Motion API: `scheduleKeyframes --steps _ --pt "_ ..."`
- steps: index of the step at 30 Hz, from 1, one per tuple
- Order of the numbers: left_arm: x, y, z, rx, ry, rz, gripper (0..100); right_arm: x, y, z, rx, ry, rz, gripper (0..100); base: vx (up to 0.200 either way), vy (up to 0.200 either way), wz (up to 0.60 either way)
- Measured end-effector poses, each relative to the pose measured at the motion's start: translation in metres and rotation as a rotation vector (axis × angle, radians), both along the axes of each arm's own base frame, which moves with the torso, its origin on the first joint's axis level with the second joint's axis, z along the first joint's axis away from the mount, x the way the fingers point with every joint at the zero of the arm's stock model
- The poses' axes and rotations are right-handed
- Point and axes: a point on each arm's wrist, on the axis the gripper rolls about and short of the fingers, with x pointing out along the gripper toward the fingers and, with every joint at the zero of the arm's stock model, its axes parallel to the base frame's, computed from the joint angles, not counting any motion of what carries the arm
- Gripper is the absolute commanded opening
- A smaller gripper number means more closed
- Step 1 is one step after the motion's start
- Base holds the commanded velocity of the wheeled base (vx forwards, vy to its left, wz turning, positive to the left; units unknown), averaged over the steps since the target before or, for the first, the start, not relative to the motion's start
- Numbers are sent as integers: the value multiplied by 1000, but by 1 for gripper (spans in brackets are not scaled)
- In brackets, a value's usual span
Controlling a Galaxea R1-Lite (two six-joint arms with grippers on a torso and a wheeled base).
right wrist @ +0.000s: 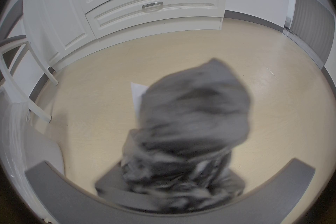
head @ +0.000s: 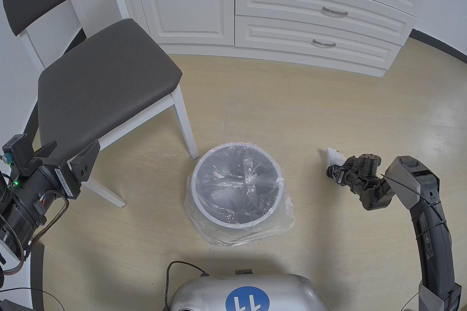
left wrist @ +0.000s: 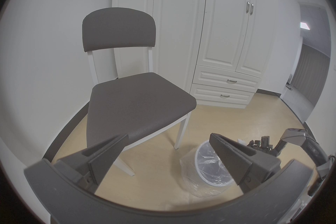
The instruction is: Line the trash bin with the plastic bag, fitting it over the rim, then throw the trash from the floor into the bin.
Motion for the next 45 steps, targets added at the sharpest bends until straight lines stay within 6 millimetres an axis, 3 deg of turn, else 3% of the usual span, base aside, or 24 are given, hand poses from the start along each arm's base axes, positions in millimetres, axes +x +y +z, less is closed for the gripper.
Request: scheduleKeyframes --steps 11,17,26,32,45 --pt "0 0 0 0 -2 -1 100 -11 2 -2 -26 47 12 0 0 0 0" --pt "-1 0 1 -1 -4 -7 100 -29 1 15 -116 95 46 0 0 0 0" --pt "-2 -1 1 -1 -9 -12 100 -68 -6 81 -223 102 78 0 0 0 0" --pt "-3 -1 1 26 -10 -12 100 -108 -10 127 -386 71 135 0 0 0 0" --pt "-9 -1 1 62 -23 -33 100 -191 2 206 -610 -332 275 0 0 0 0"
